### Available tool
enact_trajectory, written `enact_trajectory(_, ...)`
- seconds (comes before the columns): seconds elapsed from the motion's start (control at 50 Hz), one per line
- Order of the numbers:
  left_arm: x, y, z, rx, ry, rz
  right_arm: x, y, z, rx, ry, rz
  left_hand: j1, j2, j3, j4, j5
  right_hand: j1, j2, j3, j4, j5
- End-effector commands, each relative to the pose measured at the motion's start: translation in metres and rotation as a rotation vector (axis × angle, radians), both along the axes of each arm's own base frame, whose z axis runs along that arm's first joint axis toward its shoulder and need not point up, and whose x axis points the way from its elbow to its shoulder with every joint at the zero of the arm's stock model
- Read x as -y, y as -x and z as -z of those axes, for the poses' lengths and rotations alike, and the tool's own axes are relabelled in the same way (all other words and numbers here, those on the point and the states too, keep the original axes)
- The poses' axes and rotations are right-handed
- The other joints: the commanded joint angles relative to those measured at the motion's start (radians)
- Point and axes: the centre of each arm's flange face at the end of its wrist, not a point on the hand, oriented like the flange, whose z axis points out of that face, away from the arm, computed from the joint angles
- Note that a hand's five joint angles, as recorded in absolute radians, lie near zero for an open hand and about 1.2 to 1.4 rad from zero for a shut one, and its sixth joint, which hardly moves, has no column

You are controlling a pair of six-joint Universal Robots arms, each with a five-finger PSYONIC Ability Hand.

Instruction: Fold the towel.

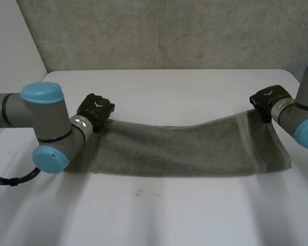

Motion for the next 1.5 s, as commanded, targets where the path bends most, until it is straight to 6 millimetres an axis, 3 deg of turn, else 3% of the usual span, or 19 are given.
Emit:
enact_trajectory(0.02,0.009,0.002,0.006,0.013,-0.009,-0.024,0.011,-0.001,0.007,-0.016,0.037,0.030,0.199,0.177,0.179,0.178,0.192,0.063,0.054,0.061,0.055,0.029)
enact_trajectory(0.26,0.013,0.004,0.008,0.044,0.009,-0.023,0.015,-0.001,0.020,-0.042,0.026,0.057,0.199,0.177,0.179,0.178,0.192,0.063,0.054,0.061,0.055,0.029)
enact_trajectory(0.28,0.011,0.005,0.009,0.047,0.009,-0.020,0.016,-0.001,0.019,-0.043,0.029,0.066,-0.196,-0.218,-0.216,-0.217,-0.203,-0.075,-0.085,-0.078,-0.084,-0.110)
enact_trajectory(0.3,0.009,0.007,0.008,0.050,0.010,-0.014,0.016,0.000,0.018,-0.044,0.033,0.074,-0.834,-0.855,-0.854,-0.855,-0.841,-0.789,-0.798,-0.791,-0.797,-0.823)
enact_trajectory(0.32,0.009,0.007,0.008,0.050,0.010,-0.014,0.016,0.000,0.018,-0.044,0.033,0.074,-0.840,-0.861,-0.860,-0.861,-0.847,-0.796,-0.805,-0.799,-0.804,-0.830)
enact_trajectory(0.34,0.008,0.009,0.005,0.050,0.017,-0.015,0.016,0.000,0.014,-0.044,0.043,0.085,-1.009,-1.030,-1.029,-1.030,-1.016,-1.158,-1.168,-1.161,-1.167,-1.193)
enact_trajectory(0.42,0.008,0.008,-0.004,0.050,0.039,-0.051,0.015,0.001,-0.005,-0.029,0.085,0.103,-1.023,-1.044,-1.043,-1.044,-1.030,-1.158,-1.168,-1.161,-1.167,-1.193)
enact_trajectory(0.5,0.007,0.002,-0.034,0.023,0.092,-0.121,0.010,0.006,-0.046,0.051,0.158,0.126,-1.023,-1.044,-1.043,-1.044,-1.030,-1.158,-1.168,-1.161,-1.167,-1.193)
enact_trajectory(0.64,-0.017,-0.009,-0.068,-0.077,0.083,-0.150,-0.020,0.006,-0.065,0.135,0.127,0.077,-1.023,-1.044,-1.043,-1.044,-1.030,-1.158,-1.168,-1.161,-1.167,-1.193)
enact_trajectory(0.74,-0.044,-0.023,-0.078,-0.134,0.046,-0.160,-0.053,0.008,-0.059,0.157,0.037,-0.025,-1.023,-1.044,-1.043,-1.044,-1.030,-1.158,-1.168,-1.161,-1.167,-1.193)
enact_trajectory(0.84,-0.077,-0.032,-0.075,-0.186,0.022,-0.109,-0.087,0.034,-0.033,0.169,-0.094,-0.044,-1.023,-1.044,-1.043,-1.044,-1.030,-1.158,-1.168,-1.161,-1.167,-1.193)
enact_trajectory(1.04,-0.101,-0.038,-0.056,-0.254,-0.011,-0.100,-0.115,0.053,0.013,0.062,-0.124,-0.067,-1.023,-1.044,-1.043,-1.044,-1.030,-1.137,-1.146,-1.140,-1.145,-1.171)
enact_trajectory(1.22,-0.102,-0.038,-0.052,-0.284,-0.016,-0.104,-0.111,0.055,0.042,-0.004,-0.104,-0.085,-1.023,-1.044,-1.043,-1.044,-1.030,-0.837,-0.847,-0.840,-0.846,-0.872)
enact_trajectory(1.24,-0.102,-0.039,-0.052,-0.283,-0.017,-0.104,-0.108,0.055,0.046,-0.008,-0.098,-0.087,-1.023,-1.044,-1.043,-1.044,-1.030,-0.744,-0.754,-0.747,-0.753,-0.779)
enact_trajectory(1.26,-0.102,-0.038,-0.052,-0.283,-0.018,-0.103,-0.105,0.055,0.048,-0.009,-0.092,-0.086,-1.023,-1.044,-1.043,-1.044,-1.030,-0.481,-0.491,-0.484,-0.490,-0.516)
enact_trajectory(1.28,-0.102,-0.038,-0.052,-0.283,-0.018,-0.103,-0.105,0.055,0.048,-0.009,-0.092,-0.086,-1.023,-1.044,-1.043,-1.044,-1.030,-0.479,-0.488,-0.482,-0.487,-0.513)
enact_trajectory(1.32,-0.103,-0.039,-0.051,-0.282,-0.020,-0.105,-0.099,0.057,0.051,-0.009,-0.078,-0.079,-1.023,-1.044,-1.043,-1.044,-1.030,0.050,0.041,0.048,0.042,0.016)
enact_trajectory(1.38,-0.103,-0.039,-0.051,-0.282,-0.020,-0.105,-0.095,0.061,0.051,-0.009,-0.069,-0.067,-1.023,-1.044,-1.043,-1.044,-1.030,0.063,0.054,0.061,0.055,0.029)
enact_trajectory(1.5,-0.103,-0.039,-0.052,-0.283,-0.017,-0.103,-0.072,0.094,0.037,-0.017,-0.014,0.034,-1.023,-1.044,-1.043,-1.044,-1.030,0.063,0.054,0.061,0.055,0.029)
